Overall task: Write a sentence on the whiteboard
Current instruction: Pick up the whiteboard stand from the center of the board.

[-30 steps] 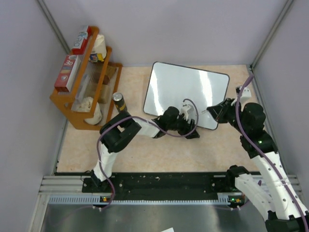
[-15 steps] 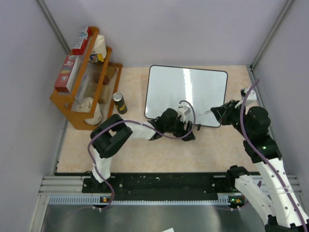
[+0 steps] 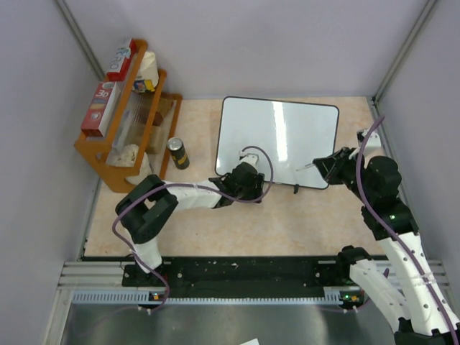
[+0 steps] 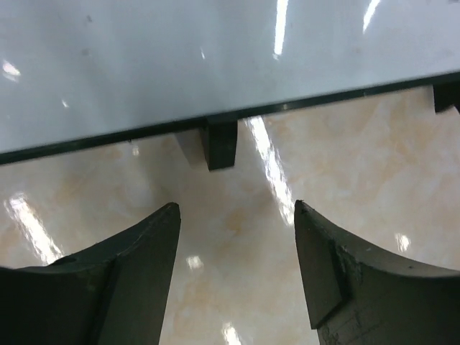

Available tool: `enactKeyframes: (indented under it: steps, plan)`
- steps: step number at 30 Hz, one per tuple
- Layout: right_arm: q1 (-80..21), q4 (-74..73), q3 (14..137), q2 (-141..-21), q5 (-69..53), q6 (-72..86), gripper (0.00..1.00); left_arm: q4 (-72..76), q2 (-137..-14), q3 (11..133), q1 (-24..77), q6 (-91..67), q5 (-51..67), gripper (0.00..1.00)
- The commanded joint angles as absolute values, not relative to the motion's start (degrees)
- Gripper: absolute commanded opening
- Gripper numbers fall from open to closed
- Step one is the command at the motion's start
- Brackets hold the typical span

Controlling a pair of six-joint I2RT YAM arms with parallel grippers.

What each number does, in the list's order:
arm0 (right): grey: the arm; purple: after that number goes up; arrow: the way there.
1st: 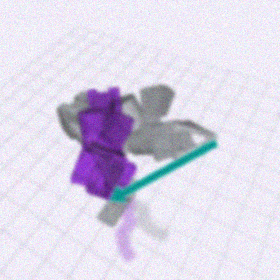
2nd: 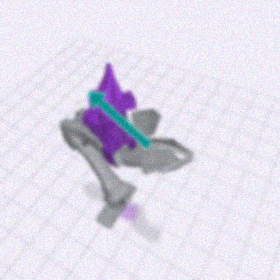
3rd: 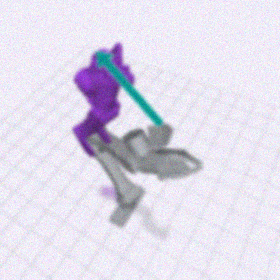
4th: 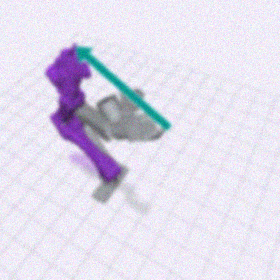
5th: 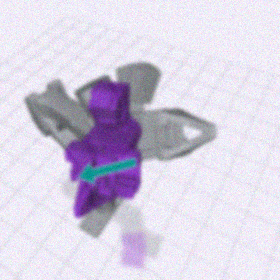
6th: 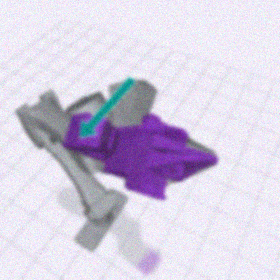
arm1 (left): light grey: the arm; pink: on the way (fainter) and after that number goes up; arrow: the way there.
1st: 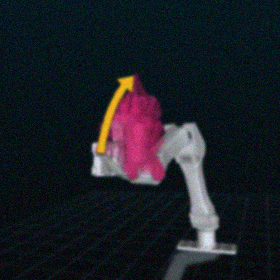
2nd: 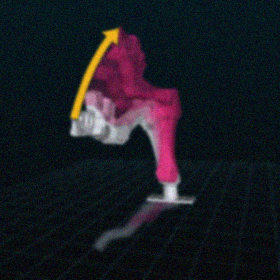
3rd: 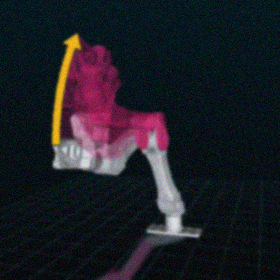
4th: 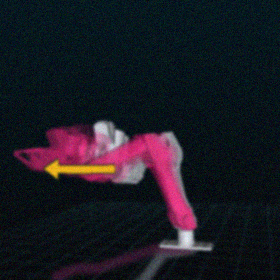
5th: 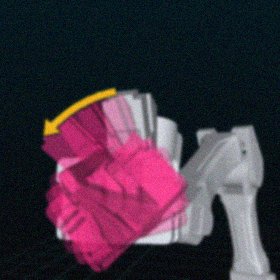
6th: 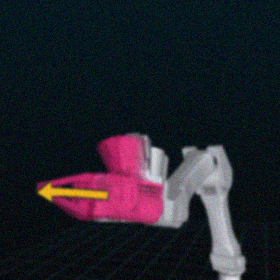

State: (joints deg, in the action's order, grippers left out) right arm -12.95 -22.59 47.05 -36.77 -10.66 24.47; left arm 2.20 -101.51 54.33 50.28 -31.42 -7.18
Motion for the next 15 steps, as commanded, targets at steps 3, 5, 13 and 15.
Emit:
enactKeyframes:
  steps: [3,5,13,15]
  plan:
    - [-12.7,-21.3,48.7,-36.7,-11.3,23.9,0.00,-1.5,-108.5,59.0,48.2,-33.8,-15.2,0.66]
    - [-12.7,-21.2,48.5,-36.7,-11.3,23.9,0.00,-0.5,-109.8,59.1,47.3,-33.6,-14.5,0.63]
    - [-12.6,-21.0,47.9,-36.8,-11.2,23.8,0.00,0.3,-113.5,61.8,46.9,-31.2,-15.0,0.41]
    - [-12.7,-21.1,47.6,-36.9,-11.1,23.8,0.00,0.5,-113.5,61.5,47.1,-30.2,-15.0,0.33]
